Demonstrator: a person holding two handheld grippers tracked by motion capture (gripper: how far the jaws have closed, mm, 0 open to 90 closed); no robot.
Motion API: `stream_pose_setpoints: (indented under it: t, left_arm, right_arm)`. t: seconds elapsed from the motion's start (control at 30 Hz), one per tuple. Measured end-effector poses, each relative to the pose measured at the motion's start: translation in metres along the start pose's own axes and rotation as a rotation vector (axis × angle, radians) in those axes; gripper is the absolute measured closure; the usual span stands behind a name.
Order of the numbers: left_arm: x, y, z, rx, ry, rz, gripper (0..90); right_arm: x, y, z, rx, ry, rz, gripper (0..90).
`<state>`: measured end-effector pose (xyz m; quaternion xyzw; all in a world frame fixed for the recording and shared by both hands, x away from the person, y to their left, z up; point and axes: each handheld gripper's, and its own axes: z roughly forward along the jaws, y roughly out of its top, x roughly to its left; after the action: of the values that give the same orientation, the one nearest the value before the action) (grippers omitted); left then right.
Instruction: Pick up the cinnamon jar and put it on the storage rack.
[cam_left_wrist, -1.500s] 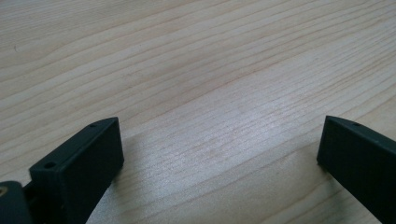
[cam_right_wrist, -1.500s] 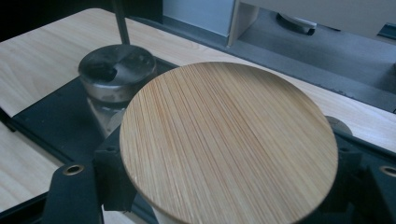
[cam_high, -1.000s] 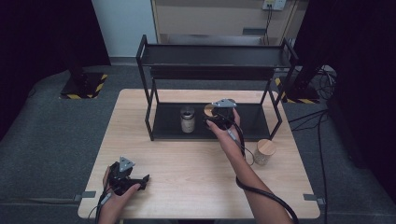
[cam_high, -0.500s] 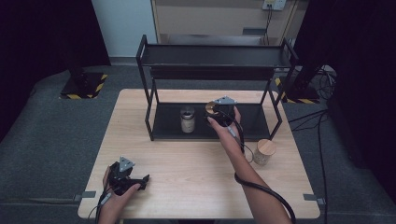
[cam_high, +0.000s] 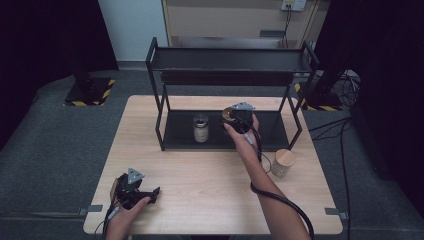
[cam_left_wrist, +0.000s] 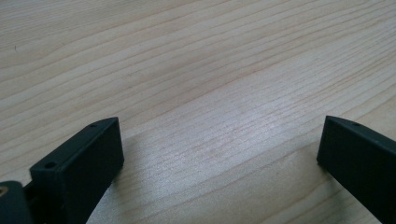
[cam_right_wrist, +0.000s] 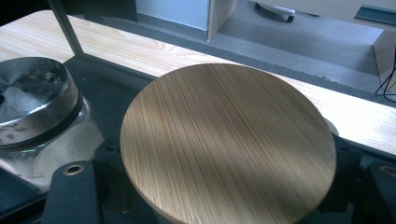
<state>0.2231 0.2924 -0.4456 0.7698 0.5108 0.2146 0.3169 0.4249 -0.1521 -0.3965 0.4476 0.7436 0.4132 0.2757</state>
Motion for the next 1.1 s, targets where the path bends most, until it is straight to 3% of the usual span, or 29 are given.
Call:
stream_pose_setpoints:
  t: [1.1]
  left_arm:
    - [0.000,0.000,0.000,0.000,0.000,-0.001,0.0]
  right_arm:
    - [0.013,-0.008,0.023,0.035,0.005,0.016,25.6]
